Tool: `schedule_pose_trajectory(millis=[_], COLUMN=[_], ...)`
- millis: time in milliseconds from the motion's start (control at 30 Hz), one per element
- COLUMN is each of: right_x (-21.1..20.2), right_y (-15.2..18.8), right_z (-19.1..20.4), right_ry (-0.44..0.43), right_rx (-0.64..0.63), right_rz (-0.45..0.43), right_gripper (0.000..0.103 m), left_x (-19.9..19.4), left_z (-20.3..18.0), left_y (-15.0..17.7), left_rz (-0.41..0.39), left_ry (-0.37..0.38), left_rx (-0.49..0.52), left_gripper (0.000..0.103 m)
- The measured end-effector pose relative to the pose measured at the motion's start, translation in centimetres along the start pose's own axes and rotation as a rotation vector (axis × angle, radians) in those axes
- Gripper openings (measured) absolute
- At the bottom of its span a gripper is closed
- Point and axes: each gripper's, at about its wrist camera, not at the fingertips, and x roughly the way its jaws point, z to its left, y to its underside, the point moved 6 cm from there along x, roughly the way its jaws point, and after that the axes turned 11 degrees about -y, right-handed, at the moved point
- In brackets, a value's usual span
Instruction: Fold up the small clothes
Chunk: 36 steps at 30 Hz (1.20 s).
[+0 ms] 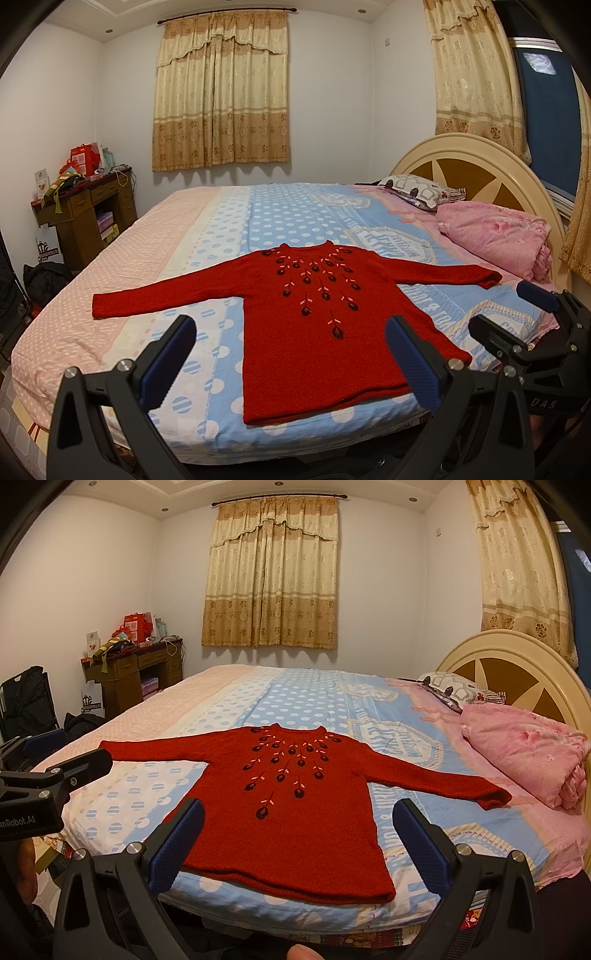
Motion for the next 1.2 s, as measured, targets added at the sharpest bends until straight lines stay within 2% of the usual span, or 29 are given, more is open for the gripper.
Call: schedule_pose_trajectory(millis=[1200], right_x=[0.25], right_y=[0.26], right_z=[0.47], right_ry=[-0.007], right_rx=[-0.005], right_rz=[0.010], right_gripper=[0.102], left_x=[-0.04], left_z=[-0.12], left_y=[0.03], left_rz=[0.002], left_ry=[0.002], left_rx=[0.000], left_gripper=[0.103])
